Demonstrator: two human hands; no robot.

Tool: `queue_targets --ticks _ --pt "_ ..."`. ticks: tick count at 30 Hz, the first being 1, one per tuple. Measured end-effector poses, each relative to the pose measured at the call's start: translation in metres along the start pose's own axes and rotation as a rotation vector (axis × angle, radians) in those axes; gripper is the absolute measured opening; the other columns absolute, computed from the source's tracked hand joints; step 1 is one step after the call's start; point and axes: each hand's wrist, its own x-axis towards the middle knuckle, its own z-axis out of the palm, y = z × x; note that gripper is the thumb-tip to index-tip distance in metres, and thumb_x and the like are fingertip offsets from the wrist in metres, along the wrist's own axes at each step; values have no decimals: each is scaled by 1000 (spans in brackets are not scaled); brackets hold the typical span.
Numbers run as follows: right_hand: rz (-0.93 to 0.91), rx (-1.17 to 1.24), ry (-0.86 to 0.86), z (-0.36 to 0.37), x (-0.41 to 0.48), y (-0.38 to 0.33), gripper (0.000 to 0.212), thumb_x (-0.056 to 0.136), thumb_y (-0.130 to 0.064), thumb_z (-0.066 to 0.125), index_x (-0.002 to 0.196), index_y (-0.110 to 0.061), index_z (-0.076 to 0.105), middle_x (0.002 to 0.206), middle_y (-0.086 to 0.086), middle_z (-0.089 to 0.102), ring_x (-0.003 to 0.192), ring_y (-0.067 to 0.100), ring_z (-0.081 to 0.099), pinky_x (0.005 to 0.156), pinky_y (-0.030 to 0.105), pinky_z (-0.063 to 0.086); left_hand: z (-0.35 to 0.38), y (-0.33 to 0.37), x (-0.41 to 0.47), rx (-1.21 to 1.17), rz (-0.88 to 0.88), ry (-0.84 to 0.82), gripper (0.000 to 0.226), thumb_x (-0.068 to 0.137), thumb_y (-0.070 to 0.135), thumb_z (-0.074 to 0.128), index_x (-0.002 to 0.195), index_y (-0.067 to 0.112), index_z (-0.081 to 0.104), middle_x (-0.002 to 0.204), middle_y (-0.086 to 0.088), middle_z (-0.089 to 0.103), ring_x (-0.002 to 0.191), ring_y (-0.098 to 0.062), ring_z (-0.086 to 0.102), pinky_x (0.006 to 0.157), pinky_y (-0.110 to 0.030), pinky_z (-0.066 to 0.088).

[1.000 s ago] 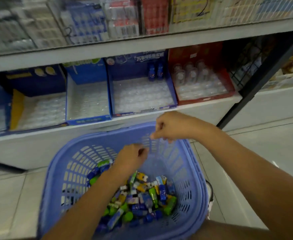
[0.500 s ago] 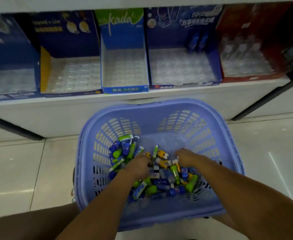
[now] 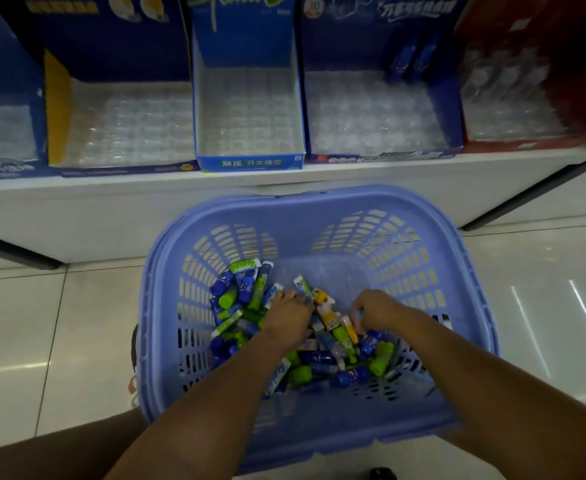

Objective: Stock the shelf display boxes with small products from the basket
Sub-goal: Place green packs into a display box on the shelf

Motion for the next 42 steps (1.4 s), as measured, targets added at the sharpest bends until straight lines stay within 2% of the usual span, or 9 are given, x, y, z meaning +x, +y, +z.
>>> queue_targets --ticks 6,9,12,20,23,27,31,34,42 --pt "-40 232 159 -9 -18 13 25 87 -11 65 65 -14 52 68 0 43 58 9 41 49 17 34 -7 2 -1 -115 -55 57 33 94 34 50 120 16 59 124 -7 56 123 -28 39 104 -43 29" --pt "-96 503 268 -16 -35 23 17 83 -12 71 99 -10 65 93 7 61 73 14 58 53 17 43 -26 8 -5 -390 -139 133 27 94 31 51 93 7 64 90 -17 62 93 -30 55 82 -39 42" --pt "-181 758 335 -25 -55 26 21 86 -7 66 106 -2 66 103 23 66 88 28 67 71 30 57 -60 9 -11 -811 -244 141 48 91 25 60 52 12 34 53 -13 31 49 -22 34 55 -32 29" --pt "-512 1159 721 -90 -133 -16 23 90 0 57 112 0 64 91 8 64 68 5 63 65 12 53 -173 -4 -61 -1443 -252 394 25 91 21 57 68 12 56 58 -4 63 50 -10 63 54 -24 55" --pt "-597 1193 969 -127 -158 -40 18 85 1 65 102 0 61 77 1 61 53 -4 61 56 7 49 -217 -14 -84 -1390 -204 641 23 90 24 59 69 16 62 50 7 62 46 -4 56 53 -19 50" --pt "-698 1036 1163 -179 -166 -78 15 82 -4 69 96 -6 63 80 -2 65 70 6 62 70 15 53 -264 -31 -92 -1166 -145 912 25 95 24 52 82 6 65 69 -3 67 65 -15 64 64 -26 52" --pt "-735 707 1312 -226 -141 -119 13 84 -9 65 94 -2 70 97 9 72 89 17 66 81 17 48 -273 -49 -84 -754 -207 916 27 99 30 44 83 10 55 60 3 50 56 -9 46 44 -15 31" --pt "-605 449 1340 -256 -114 -145 20 89 -15 59 102 -4 70 109 15 69 105 26 61 84 18 38 -263 -53 -75 -733 -241 864 26 100 30 42 85 11 52 58 2 46 53 -11 44 49 -33 30" --pt "-540 361 1152 -289 -72 -165 26 94 -19 55 114 -6 63 121 13 62 113 24 55 85 17 35 -245 -53 -70 -825 -239 951 24 99 33 44 89 15 56 63 6 51 58 -7 49 50 -30 38"
